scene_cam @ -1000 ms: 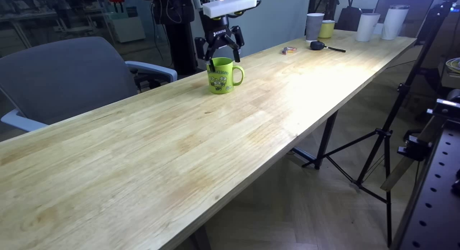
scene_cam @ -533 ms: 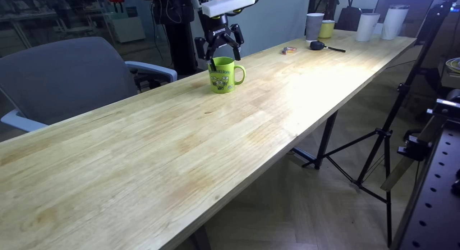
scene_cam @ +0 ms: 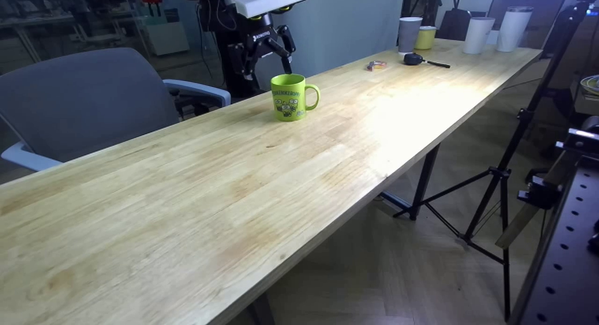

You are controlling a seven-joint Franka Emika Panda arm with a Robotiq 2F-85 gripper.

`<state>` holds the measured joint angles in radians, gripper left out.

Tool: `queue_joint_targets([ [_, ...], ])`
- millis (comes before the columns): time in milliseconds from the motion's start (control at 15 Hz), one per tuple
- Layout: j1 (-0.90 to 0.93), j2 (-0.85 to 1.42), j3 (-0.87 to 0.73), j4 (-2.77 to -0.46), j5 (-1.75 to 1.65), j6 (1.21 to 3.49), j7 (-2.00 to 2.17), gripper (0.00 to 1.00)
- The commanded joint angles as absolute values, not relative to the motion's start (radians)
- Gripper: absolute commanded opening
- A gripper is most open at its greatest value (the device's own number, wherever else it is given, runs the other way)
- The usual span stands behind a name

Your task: Pick up the cup and slightly move it to the left. Pick up the cup and move it forward. Pick up the cup and move it to the left.

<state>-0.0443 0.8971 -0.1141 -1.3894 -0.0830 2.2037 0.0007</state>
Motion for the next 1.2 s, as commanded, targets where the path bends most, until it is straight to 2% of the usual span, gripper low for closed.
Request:
queue_joint_targets([
  [0, -0.066, 0.881, -0.081, -1.423, -0.072, 2.284, -0.024, 1.0],
  [533, -0.119, 0.899, -0.054, -1.446, -0.02, 2.307, -0.041, 1.0],
  [600, -0.125, 0.903, -0.054, -1.445, -0.011, 2.303, -0.04, 0.75],
  [733, -0.131, 0.908, -0.059, -1.444, -0.008, 2.298, -0.041, 0.67],
  [1133, -0.125, 0.912, -0.084, -1.445, -0.02, 2.283, -0.012, 0.25],
])
